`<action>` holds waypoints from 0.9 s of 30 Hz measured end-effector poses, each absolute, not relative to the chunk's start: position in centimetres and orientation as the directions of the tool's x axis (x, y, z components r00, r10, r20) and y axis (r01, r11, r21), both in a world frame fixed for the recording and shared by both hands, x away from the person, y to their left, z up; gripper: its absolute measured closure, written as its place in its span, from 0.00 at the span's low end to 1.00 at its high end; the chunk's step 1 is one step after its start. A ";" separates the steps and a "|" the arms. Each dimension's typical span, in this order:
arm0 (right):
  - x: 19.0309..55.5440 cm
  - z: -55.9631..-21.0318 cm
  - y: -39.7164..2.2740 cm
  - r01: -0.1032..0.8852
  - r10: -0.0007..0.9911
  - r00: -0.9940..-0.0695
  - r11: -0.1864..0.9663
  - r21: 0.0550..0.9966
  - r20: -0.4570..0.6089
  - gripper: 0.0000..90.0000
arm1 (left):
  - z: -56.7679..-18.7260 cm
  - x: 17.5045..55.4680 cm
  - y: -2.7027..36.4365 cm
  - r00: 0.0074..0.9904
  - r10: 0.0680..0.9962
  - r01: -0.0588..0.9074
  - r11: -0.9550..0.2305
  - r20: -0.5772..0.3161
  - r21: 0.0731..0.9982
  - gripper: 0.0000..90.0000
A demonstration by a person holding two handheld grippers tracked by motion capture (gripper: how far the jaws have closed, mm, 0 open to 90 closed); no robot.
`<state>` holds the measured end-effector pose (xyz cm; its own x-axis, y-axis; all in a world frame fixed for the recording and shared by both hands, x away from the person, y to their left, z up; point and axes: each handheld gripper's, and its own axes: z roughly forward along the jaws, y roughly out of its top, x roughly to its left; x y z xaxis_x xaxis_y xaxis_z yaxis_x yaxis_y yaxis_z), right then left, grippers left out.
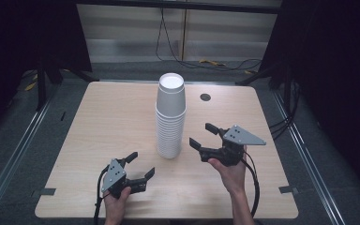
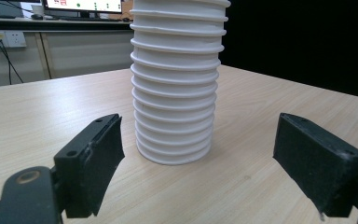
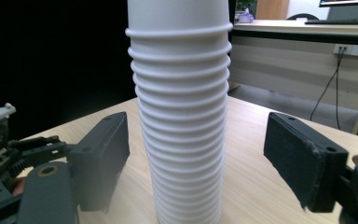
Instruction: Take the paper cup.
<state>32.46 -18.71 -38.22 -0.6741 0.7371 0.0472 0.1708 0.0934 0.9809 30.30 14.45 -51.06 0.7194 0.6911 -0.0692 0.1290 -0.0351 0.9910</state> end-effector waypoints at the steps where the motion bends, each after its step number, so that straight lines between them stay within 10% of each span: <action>1: 32.7 -37.7 -18.6 0.167 0.735 -0.677 0.102 0.981 0.039 0.24 | -51.1 30.3 14.5 0.720 0.691 0.129 -0.035 -0.069 0.991 0.17; 27: 35.8 -32.3 -17.0 0.155 0.660 -0.751 0.151 0.976 0.017 0.20 | -51.1 30.3 14.4 0.720 0.691 0.128 -0.035 -0.068 0.991 0.17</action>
<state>35.77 -17.01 -32.31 -0.7508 0.6603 0.0167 0.1549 0.1514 0.9763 30.29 14.41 -51.06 0.7195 0.6911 -0.0684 0.1280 -0.0352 0.9911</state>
